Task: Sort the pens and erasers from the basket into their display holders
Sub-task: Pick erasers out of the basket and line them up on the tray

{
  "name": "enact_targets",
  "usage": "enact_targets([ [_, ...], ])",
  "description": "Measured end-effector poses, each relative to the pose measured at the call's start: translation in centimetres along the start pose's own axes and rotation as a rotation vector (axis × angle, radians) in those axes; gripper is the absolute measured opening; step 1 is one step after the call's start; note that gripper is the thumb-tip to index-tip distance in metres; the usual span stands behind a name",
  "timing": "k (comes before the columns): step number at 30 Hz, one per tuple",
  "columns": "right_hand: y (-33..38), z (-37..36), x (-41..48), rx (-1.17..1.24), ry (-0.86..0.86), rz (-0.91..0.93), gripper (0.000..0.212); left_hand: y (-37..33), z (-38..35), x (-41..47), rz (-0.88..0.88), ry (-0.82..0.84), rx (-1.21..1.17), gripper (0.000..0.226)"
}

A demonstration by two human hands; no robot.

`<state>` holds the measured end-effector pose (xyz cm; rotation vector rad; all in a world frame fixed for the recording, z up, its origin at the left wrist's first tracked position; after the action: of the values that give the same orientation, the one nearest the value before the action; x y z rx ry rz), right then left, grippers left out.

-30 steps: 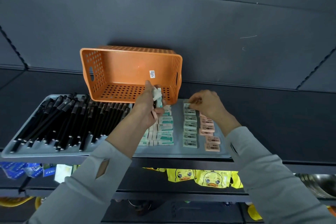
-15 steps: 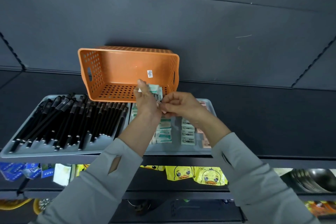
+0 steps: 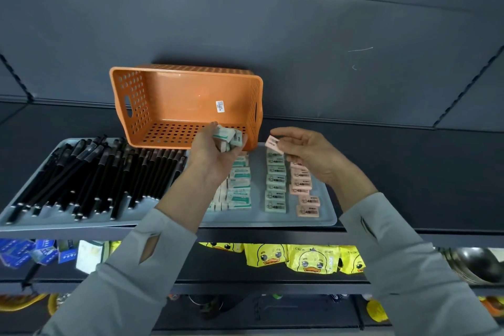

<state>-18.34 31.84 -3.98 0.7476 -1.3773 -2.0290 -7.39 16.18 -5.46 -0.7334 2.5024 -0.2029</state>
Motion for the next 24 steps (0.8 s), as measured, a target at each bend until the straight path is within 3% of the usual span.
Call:
enact_targets([
  [6, -1.1, 2.4, -0.4, 0.009, 0.035, -0.051, 0.034, 1.8, -0.2, -0.3, 0.084, 0.023, 0.035, 0.028],
  [14, -1.8, 4.1, -1.0, 0.037, -0.094, -0.079, 0.02, 3.3, -0.4, -0.9, 0.135, 0.039, 0.144, 0.018],
  [21, -3.0, 5.6, -1.0, -0.1, -0.153, -0.123, 0.029, 3.5, -0.1, -1.1, 0.134, 0.042, 0.179, 0.021],
  [24, -3.3, 5.6, -1.2, -0.135, -0.16, -0.151, 0.019, 3.6, -0.1, -1.1, 0.125, 0.051, 0.229, 0.021],
])
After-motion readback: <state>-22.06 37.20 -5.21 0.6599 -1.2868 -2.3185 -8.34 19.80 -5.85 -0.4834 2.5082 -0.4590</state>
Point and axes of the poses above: each hand's wrist, its own x-axis towards the middle knuckle, its own z-axis out of the back of the hand, y = z × x, the point moved 5 cm from there along x, towards the middle knuckle, and after that the axes turned 12 degrees about -x, right-handed, at the moved point
